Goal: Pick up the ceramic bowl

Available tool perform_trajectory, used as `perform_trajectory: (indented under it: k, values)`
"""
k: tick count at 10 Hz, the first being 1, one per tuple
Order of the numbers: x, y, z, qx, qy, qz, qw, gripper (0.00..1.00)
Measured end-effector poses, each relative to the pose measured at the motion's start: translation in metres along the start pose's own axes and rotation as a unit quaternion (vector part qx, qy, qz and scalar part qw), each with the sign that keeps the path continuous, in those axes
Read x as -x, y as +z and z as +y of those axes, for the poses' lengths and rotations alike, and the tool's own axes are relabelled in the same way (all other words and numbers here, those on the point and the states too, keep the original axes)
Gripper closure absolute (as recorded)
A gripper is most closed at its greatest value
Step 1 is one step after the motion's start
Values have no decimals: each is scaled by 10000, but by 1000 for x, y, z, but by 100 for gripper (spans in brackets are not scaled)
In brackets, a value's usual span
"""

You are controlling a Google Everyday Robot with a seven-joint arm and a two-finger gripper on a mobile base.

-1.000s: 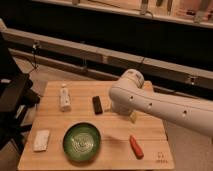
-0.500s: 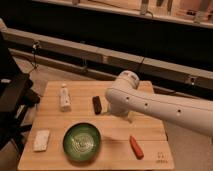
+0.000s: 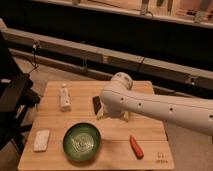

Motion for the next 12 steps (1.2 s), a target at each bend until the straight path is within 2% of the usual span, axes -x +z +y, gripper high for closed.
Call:
perform_trajectory:
  k: [5, 7, 9, 12]
  values:
    - [5, 10, -8, 60, -621, -50, 9980, 20]
    - [9, 15, -14, 86, -965, -84, 9953, 20]
    - [11, 19, -15, 114, -1121, -100, 9936, 20]
    - [17, 27, -21, 152, -1526, -136, 9881, 20]
